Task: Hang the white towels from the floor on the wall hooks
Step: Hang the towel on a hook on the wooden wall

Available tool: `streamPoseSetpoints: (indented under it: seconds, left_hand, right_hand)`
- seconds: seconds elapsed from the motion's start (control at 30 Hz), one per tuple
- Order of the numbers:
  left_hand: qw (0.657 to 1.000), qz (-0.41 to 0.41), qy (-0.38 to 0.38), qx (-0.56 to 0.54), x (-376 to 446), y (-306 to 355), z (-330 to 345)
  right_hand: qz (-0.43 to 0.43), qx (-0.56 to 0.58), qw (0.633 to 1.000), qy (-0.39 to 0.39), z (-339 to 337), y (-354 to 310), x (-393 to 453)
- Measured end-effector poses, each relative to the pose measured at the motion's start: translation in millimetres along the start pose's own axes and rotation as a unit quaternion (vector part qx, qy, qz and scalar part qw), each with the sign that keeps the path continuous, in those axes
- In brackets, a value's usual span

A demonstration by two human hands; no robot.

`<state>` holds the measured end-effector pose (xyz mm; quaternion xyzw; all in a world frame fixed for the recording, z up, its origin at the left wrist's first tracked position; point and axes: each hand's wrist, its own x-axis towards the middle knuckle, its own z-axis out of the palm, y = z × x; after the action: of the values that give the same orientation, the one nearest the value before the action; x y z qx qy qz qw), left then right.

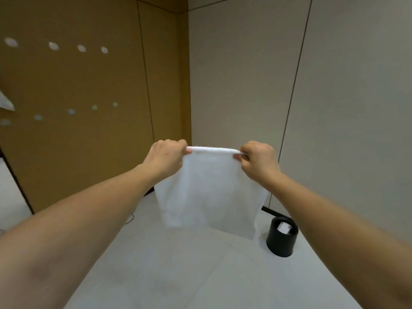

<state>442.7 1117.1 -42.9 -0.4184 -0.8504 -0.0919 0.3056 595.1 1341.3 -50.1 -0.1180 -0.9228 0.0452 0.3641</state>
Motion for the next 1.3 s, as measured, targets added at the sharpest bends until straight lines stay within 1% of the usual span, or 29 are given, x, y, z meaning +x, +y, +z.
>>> streamPoseSetpoints:
  seconds: [0.2, 0.33, 0.43, 0.53, 0.6, 0.7, 0.83, 0.9, 1.0, 1.1, 1.23, 1.3]
  left_hand:
    - [0.999, -0.041, 0.001, 0.013, 30, -88, 26]
    - [0.998, -0.059, 0.022, 0.006, 60, -169, 45]
    - [0.996, -0.077, 0.028, 0.021, 90, -232, 57]
    - [0.996, -0.077, 0.019, 0.037, 117, -292, 62]
    - [0.995, -0.079, 0.029, 0.056, 138, -337, 67]
    - [0.993, -0.078, 0.049, 0.075, 158, -385, 78]
    - [0.990, -0.101, 0.043, 0.092, 172, -447, 99]
    - [0.987, -0.111, 0.049, 0.104, 181, -476, 111]
    - [0.984, -0.124, 0.057, 0.115, 192, -514, 127]
    - [0.980, -0.115, 0.068, 0.147, 205, -554, 147]
    - [0.973, -0.082, 0.078, 0.203, 232, -606, 166]
    - [0.970, -0.081, 0.069, 0.219, 249, -631, 171]
  right_hand:
    - [-0.046, 0.035, 0.998, -0.018, 82, -36, 87]
    - [-0.065, 0.056, 0.996, -0.014, 139, -71, 158]
    - [-0.082, 0.048, 0.995, -0.012, 179, -99, 217]
    - [-0.122, 0.047, 0.991, 0.005, 214, -123, 270]
    - [-0.148, 0.059, 0.987, 0.019, 246, -141, 313]
    - [-0.175, 0.073, 0.982, 0.025, 289, -165, 360]
    - [-0.210, 0.110, 0.971, 0.025, 346, -194, 413]
    - [-0.231, 0.118, 0.965, 0.030, 377, -207, 443]
    - [-0.264, 0.126, 0.956, 0.017, 424, -228, 487]
    - [-0.297, 0.137, 0.945, 0.023, 476, -247, 534]
    - [-0.345, 0.144, 0.926, 0.051, 532, -274, 598]
    - [-0.372, 0.146, 0.915, 0.048, 553, -289, 631]
